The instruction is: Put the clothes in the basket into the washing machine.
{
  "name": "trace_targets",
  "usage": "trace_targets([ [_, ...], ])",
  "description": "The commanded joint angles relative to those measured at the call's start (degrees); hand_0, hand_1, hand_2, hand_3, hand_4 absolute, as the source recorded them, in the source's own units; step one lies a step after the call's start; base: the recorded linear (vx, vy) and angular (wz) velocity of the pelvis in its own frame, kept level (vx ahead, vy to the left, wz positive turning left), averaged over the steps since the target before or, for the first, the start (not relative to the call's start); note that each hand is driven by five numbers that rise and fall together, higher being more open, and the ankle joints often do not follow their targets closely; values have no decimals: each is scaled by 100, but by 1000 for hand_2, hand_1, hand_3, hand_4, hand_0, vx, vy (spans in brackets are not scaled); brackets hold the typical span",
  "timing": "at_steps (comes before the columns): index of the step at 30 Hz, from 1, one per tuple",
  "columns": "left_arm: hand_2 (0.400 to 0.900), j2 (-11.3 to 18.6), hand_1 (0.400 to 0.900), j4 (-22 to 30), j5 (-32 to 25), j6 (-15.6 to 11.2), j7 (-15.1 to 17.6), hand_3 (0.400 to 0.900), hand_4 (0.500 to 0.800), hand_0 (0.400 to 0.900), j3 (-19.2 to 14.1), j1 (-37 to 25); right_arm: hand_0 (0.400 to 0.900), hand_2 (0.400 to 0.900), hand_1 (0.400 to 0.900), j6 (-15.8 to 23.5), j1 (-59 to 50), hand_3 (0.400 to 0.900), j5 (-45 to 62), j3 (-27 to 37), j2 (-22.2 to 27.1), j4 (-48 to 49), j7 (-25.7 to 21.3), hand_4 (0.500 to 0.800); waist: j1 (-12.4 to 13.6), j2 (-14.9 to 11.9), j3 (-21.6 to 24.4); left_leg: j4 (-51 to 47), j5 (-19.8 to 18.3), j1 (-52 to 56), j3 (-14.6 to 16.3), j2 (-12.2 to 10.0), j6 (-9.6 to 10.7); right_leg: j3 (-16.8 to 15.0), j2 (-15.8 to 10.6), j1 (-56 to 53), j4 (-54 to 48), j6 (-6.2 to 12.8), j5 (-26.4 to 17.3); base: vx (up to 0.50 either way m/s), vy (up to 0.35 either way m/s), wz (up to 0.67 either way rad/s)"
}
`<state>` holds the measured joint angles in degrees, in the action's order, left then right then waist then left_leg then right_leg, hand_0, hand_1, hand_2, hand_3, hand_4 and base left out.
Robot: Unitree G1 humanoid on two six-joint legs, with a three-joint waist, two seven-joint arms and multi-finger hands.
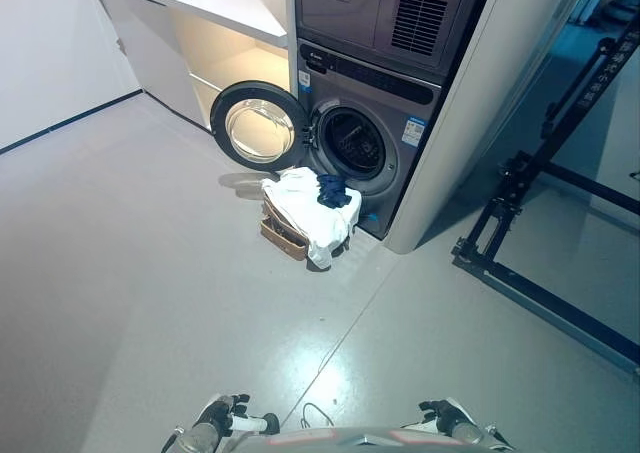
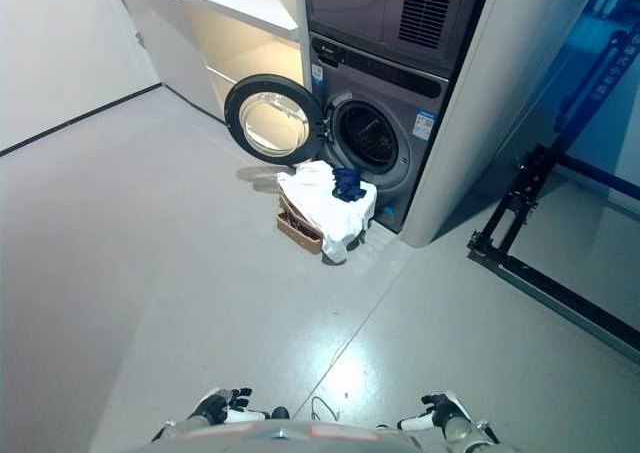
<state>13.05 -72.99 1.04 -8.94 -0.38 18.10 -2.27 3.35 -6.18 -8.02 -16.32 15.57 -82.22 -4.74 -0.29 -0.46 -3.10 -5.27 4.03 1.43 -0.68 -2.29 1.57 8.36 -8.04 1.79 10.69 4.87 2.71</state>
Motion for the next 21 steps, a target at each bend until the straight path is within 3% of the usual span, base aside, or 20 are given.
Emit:
trace_targets([
  [1, 900, 152, 900, 34, -100, -110, 94, 900, 800, 900, -161, -260, 900, 900, 900, -139, -3, 900, 7, 72, 434, -368, -121, 800, 5, 42, -243, 422, -734, 90, -175, 735, -669, -534, -75, 695, 1891, 204, -936, 55, 150, 21],
  [4, 900, 219, 900, 58, -88, -103, 116, 900, 800, 900, -165, -317, 900, 900, 900, -104, 26, 900, 162, 191, 445, -364, -155, 800, -111, 145, -371, 440, -847, 216, -324, 688, -672, -635, 99, 1266, 2205, 107, -688, 121, 95, 28],
  [7, 900, 235, 900, 39, -89, -127, 156, 900, 800, 900, -220, -370, 900, 900, 900, -98, 132, 900, 270, 274, 411, -423, -138, 800, -255, 175, -468, 454, -1042, 461, -539, 709, -654, -684, 175, 1664, 1574, 63, -584, 245, -4, 37],
  [11, 900, 207, 900, -46, -84, -160, 169, 900, 800, 900, -249, -434, 900, 900, 900, -105, 259, 900, 321, 344, 381, -481, -118, 800, -587, 53, -517, 224, -1341, 1118, -932, 773, -545, -609, 319, 2179, -80, 303, -1185, 329, -76, 47],
  [14, 900, 162, 900, -108, -69, -172, 163, 900, 800, 900, -288, -406, 900, 900, 900, -116, 434, 900, 303, 429, 393, -469, -122, 800, -727, 62, -475, 70, -1491, 1547, -1128, 634, -433, -269, 378, 2170, -565, 341, -1417, 358, -114, 40],
  [18, 900, 138, 900, -130, -39, -145, 160, 900, 800, 900, -283, -364, 900, 900, 900, -94, 627, 900, 314, 516, 464, -454, -92, 800, -868, 70, -212, 45, -1646, 1872, -1371, 431, -303, -8, 586, 2206, -416, 180, -1414, 363, -201, 43],
  [21, 900, 97, 900, -125, -96, -144, 196, 900, 800, 900, -314, -339, 900, 900, 900, -65, 601, 900, 363, 514, 533, -453, -84, 800, -892, 222, -37, 531, -1345, 1712, -1305, 224, -137, 89, 830, 2053, -350, 27, -1266, 366, -244, 7],
])
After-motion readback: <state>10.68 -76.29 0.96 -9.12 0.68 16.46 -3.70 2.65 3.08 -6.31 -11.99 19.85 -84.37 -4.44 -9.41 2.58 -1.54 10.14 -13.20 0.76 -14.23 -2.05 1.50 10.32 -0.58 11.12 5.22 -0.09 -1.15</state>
